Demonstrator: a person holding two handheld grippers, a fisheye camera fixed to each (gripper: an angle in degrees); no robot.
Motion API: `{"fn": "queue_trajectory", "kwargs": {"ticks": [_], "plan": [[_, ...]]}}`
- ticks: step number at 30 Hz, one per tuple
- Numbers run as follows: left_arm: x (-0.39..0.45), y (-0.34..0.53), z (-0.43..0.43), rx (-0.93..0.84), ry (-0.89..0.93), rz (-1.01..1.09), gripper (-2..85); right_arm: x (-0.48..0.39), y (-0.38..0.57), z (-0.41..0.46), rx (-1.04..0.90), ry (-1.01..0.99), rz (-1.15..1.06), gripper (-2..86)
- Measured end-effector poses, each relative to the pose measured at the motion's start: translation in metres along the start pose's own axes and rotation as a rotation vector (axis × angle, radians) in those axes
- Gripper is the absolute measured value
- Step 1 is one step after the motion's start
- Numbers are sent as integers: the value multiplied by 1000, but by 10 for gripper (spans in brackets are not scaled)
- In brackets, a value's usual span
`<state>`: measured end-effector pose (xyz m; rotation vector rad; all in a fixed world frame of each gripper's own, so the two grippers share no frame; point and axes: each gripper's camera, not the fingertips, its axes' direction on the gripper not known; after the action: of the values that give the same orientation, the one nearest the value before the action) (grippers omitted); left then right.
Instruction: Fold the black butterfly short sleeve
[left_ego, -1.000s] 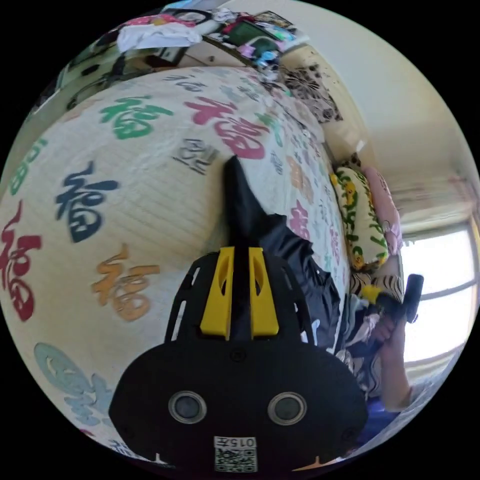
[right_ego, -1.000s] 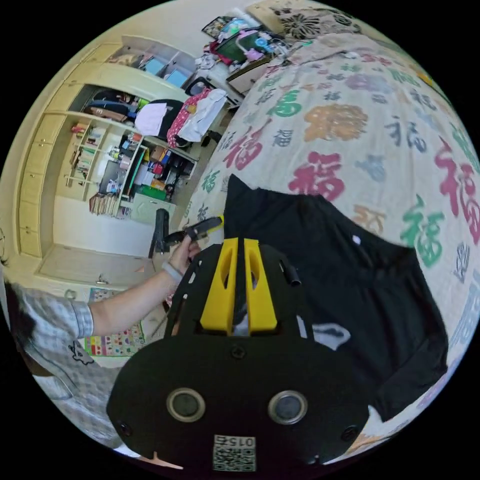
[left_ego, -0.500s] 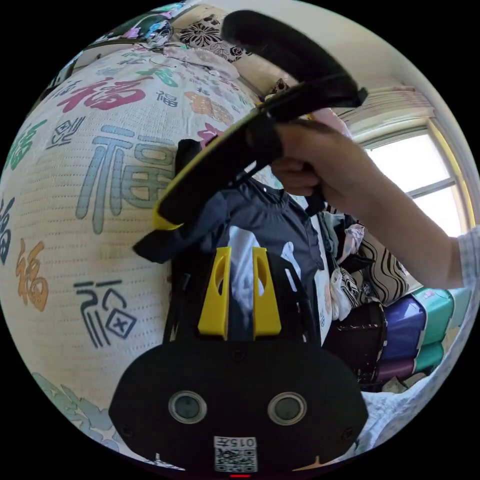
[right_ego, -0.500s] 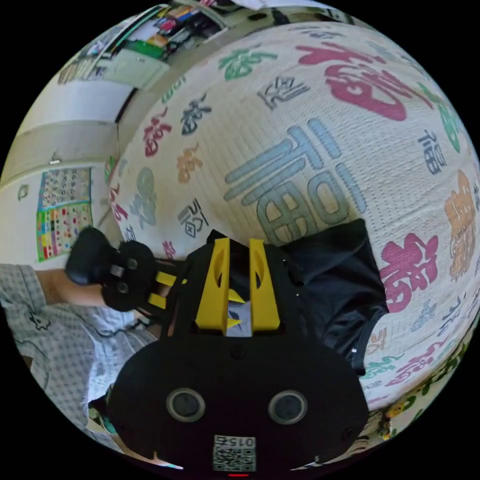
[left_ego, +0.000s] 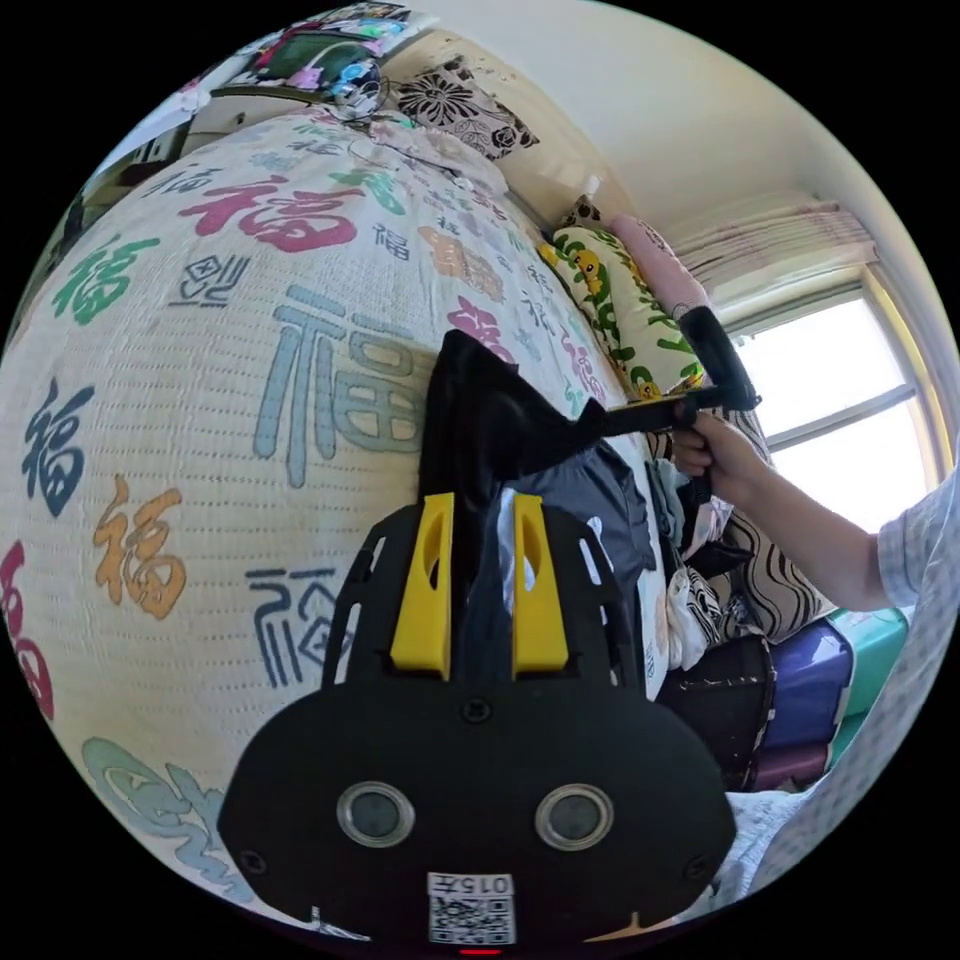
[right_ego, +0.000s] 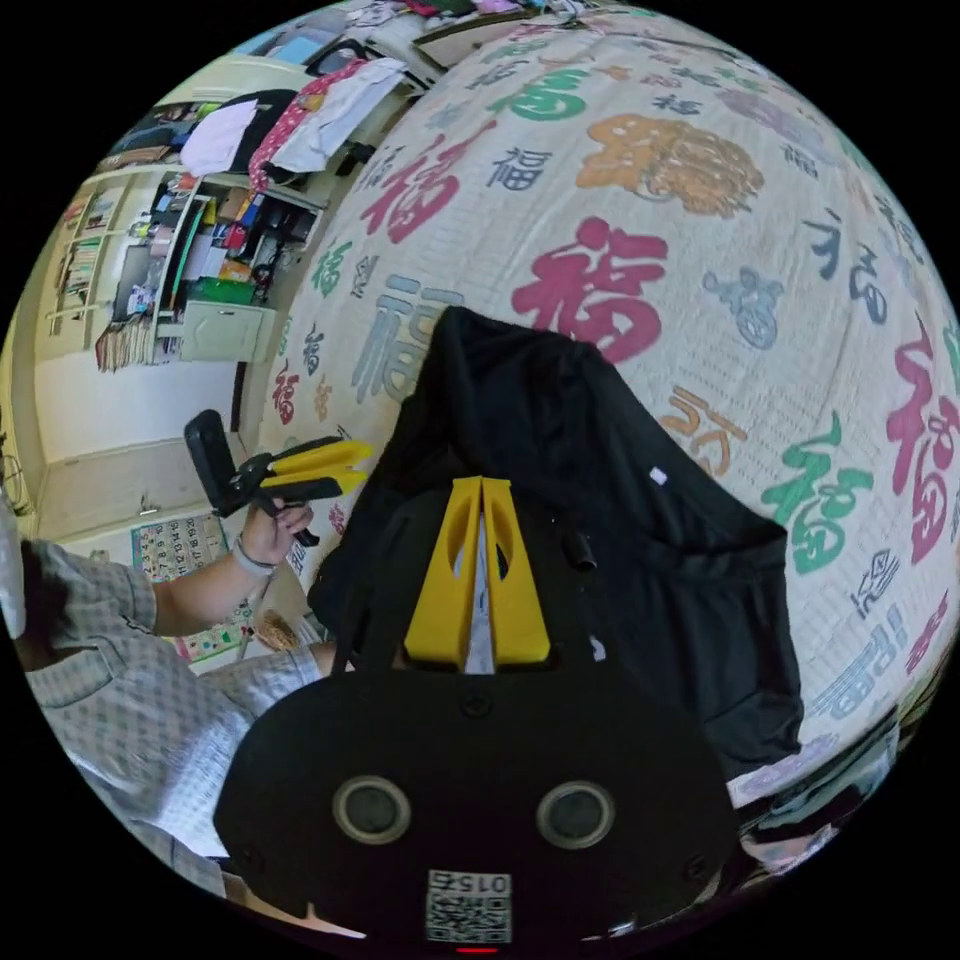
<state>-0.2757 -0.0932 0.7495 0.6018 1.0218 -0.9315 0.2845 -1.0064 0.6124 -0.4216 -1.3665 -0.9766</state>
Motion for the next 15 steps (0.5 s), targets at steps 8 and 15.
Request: {"fn": "queue_trajectory", "kwargs": {"ticks": [8, 15], "plan": [[55, -23, 6, -44, -22, 218, 94, 63, 23, 6, 138, -91, 141, -7], [103, 1, 18, -227, 170, 359, 53, 89, 37, 7, 144, -115, 154, -7]]}}
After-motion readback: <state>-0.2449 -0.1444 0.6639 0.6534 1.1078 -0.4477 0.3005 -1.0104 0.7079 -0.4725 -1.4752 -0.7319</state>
